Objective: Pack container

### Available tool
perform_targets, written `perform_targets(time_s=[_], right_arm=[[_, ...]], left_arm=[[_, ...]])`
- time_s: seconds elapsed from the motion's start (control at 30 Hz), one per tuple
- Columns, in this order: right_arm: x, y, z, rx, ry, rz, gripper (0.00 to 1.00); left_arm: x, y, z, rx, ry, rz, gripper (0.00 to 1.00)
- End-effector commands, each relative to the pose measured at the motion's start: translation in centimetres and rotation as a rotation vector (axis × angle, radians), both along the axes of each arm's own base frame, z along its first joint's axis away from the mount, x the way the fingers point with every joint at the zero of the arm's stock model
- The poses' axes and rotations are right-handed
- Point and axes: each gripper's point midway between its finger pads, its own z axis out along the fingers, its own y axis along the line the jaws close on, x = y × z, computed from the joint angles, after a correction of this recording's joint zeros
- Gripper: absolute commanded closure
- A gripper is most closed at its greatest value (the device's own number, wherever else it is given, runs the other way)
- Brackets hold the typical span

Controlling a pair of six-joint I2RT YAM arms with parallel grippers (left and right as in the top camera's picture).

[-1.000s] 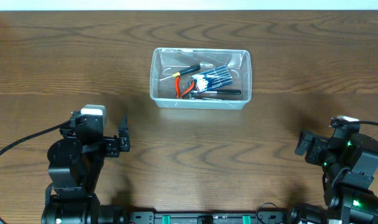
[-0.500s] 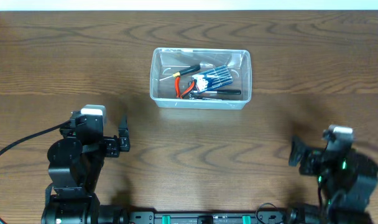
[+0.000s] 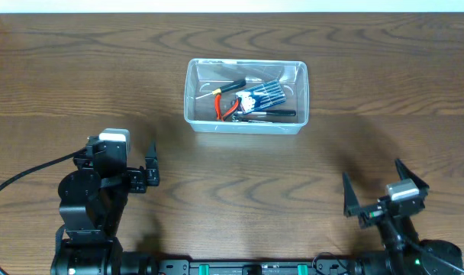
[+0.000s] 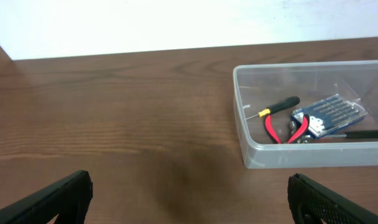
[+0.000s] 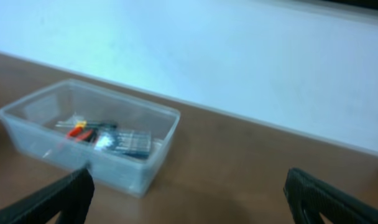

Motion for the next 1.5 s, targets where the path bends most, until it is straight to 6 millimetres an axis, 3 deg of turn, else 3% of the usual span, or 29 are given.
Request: perform_targets(time_s=[0.0, 0.17, 0.33, 0.53, 0.67, 1.47], right_arm=[[1.5, -0.5, -1.7, -0.04, -0.019, -0.035, 0.01], [3.5, -0.5, -3.3, -0.04, -0.103, -0.046, 0.01], [4.7, -1.7, -4.8, -0.036, -0.156, -0.126, 0.01], [5.2, -3.8, -7.2, -0.043, -0.107, -0.249, 0.01], [5.2, -4.0, -10.3, -0.028, 0.012, -0.256, 0.01], [5.2, -3.8, -10.3, 0.036, 0.019, -0.245, 0.01]], left_arm=[[0.0, -0.2, 0.2, 0.003, -0.01, -0.011, 0.02], [0.0, -0.2, 0.2, 0.003, -0.01, -0.011, 0.02], [0.0, -0.2, 0.2, 0.003, -0.01, -0.011, 0.02], [0.0, -0.2, 0.2, 0.003, -0.01, -0.011, 0.02], [0.0, -0.2, 0.2, 0.003, -0.01, -0.011, 0.02], [0.0, -0.2, 0.2, 0.003, -0.01, -0.011, 0.02]])
